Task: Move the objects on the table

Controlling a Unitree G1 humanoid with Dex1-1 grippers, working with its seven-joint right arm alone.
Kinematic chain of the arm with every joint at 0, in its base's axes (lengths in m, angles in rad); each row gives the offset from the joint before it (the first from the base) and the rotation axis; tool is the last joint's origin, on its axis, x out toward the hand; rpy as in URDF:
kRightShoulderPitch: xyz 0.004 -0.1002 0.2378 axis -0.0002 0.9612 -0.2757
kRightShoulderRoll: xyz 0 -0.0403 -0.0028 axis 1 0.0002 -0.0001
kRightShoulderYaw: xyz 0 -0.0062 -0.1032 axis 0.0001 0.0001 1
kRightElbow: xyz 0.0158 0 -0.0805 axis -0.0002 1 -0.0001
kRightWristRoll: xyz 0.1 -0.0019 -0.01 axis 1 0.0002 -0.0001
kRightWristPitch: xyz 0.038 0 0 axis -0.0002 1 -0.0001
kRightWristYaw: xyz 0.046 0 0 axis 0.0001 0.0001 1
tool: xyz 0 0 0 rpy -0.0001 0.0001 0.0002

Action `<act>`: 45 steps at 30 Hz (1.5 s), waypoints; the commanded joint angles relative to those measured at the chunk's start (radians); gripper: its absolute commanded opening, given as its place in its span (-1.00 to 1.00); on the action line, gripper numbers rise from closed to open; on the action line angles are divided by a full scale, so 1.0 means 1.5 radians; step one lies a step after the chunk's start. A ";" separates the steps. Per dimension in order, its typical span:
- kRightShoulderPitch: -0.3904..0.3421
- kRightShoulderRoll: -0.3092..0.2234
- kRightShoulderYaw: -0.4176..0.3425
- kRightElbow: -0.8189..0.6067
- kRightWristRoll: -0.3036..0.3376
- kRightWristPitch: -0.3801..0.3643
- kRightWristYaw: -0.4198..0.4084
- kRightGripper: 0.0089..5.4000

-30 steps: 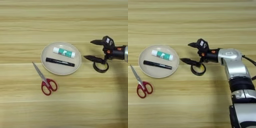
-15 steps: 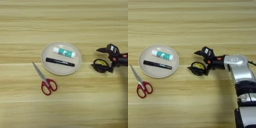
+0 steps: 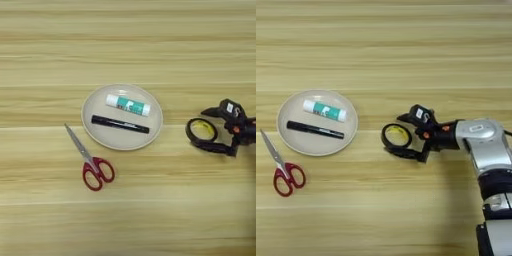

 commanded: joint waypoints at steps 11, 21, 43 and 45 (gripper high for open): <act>-0.043 -0.028 0.002 0.005 -0.011 -0.025 -0.025 0.67; -0.047 -0.022 0.004 0.001 -0.010 -0.031 -0.024 0.50; -0.071 -0.032 -0.016 -0.073 0.020 -0.019 -0.011 0.50; -0.072 -0.034 -0.018 -0.084 0.020 -0.018 -0.010 0.50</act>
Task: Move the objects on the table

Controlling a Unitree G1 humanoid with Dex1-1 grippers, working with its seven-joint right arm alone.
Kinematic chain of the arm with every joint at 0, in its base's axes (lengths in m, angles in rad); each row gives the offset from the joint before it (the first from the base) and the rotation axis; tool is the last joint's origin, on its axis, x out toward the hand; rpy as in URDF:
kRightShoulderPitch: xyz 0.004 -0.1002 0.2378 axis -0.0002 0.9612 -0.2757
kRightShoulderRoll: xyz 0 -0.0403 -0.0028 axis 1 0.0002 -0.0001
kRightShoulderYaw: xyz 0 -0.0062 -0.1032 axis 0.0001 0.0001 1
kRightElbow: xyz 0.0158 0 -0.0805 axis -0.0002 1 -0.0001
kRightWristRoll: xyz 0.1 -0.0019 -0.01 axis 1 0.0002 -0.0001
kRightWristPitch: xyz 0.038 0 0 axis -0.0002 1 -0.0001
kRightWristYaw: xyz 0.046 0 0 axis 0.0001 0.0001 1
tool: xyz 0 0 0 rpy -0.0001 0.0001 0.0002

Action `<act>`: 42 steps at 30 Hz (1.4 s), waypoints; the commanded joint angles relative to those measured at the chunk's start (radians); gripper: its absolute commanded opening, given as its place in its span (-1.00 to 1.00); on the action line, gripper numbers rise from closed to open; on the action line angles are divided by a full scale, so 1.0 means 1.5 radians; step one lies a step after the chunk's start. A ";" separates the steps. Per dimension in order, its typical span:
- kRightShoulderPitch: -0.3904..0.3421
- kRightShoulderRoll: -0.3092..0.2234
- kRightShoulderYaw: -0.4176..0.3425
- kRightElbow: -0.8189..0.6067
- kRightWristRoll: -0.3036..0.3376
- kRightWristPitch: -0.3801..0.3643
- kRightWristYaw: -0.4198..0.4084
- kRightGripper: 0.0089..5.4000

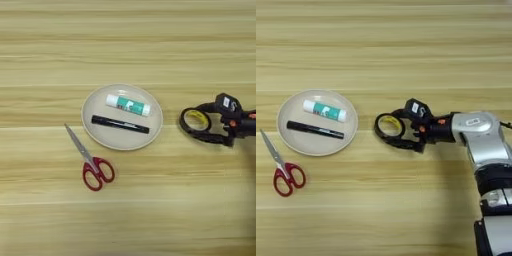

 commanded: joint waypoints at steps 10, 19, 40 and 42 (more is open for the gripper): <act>-0.066 -0.040 -0.013 -0.118 0.012 0.009 -0.004 0.49; -0.081 -0.027 0.008 -0.159 0.007 0.021 0.008 0.49; -0.088 0.045 0.090 -0.235 0.008 0.043 0.040 0.49; -0.089 0.050 0.097 -0.238 0.007 0.044 0.041 0.49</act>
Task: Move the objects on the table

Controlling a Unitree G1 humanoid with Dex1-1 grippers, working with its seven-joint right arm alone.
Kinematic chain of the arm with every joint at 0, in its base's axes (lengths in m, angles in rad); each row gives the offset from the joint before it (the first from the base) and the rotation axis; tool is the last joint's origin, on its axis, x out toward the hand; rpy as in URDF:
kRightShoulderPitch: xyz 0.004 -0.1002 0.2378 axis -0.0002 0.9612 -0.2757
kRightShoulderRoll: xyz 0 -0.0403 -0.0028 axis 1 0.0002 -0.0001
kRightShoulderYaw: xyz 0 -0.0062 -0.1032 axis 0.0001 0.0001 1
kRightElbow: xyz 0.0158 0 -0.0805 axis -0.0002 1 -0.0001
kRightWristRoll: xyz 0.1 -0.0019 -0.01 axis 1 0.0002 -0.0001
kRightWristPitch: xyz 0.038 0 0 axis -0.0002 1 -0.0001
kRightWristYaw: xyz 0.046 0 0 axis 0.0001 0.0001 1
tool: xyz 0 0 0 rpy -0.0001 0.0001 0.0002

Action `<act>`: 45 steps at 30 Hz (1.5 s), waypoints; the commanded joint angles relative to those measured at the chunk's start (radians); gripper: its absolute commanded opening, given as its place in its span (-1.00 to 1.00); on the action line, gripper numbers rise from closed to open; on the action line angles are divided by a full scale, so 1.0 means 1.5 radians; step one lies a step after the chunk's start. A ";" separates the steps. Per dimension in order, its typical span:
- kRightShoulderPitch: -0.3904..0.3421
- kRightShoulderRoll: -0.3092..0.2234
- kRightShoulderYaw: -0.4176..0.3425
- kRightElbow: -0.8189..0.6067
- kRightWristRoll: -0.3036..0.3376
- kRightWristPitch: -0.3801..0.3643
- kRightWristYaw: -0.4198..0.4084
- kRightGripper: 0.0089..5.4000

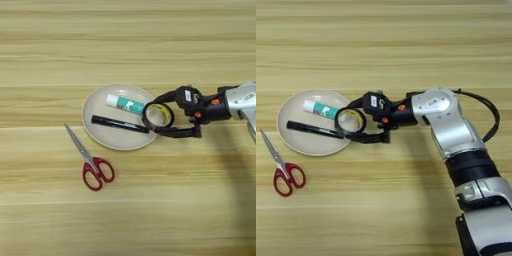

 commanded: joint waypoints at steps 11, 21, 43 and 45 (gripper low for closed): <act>-0.071 0.024 0.023 -0.020 0.005 0.000 -0.016 0.49; -0.085 0.051 0.043 0.007 0.013 0.005 0.005 0.49; -0.097 0.087 0.079 0.067 -0.013 0.004 0.026 0.49; -0.099 0.088 0.082 0.076 -0.017 0.004 0.029 0.49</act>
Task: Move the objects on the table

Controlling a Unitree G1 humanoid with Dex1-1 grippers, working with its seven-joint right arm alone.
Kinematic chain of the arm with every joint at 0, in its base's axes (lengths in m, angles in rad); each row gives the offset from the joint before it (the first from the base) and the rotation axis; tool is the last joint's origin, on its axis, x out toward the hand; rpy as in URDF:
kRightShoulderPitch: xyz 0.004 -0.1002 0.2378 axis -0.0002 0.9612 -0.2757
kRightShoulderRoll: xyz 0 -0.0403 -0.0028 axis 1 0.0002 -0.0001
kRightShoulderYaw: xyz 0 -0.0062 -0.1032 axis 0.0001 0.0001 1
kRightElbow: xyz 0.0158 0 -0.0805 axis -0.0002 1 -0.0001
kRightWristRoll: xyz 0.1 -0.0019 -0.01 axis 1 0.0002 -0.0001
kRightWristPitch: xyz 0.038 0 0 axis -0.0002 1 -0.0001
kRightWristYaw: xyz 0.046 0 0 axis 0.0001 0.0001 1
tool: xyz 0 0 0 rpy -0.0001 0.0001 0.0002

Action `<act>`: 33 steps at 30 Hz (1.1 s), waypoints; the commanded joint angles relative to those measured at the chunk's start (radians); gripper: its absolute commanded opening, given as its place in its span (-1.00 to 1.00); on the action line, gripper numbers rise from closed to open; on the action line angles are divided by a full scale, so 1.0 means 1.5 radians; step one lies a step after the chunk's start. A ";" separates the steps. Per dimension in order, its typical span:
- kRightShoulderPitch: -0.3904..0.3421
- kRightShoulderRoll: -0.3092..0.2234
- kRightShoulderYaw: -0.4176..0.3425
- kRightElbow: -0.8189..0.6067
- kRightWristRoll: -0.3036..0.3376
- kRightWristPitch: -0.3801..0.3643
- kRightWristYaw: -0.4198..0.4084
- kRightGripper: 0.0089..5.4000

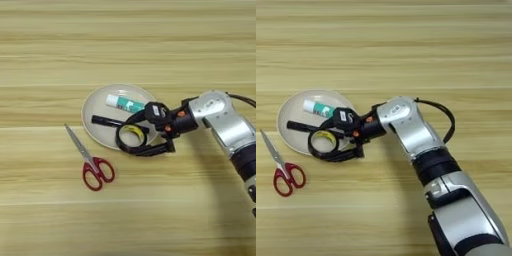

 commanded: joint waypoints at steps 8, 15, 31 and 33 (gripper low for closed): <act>-0.080 0.001 0.002 0.033 -0.014 -0.013 -0.019 0.49; -0.101 0.009 0.005 0.074 -0.026 -0.013 -0.020 0.49; -0.129 0.020 0.004 0.135 -0.036 -0.025 -0.026 0.63; -0.130 0.021 0.004 0.137 -0.036 -0.026 -0.028 0.70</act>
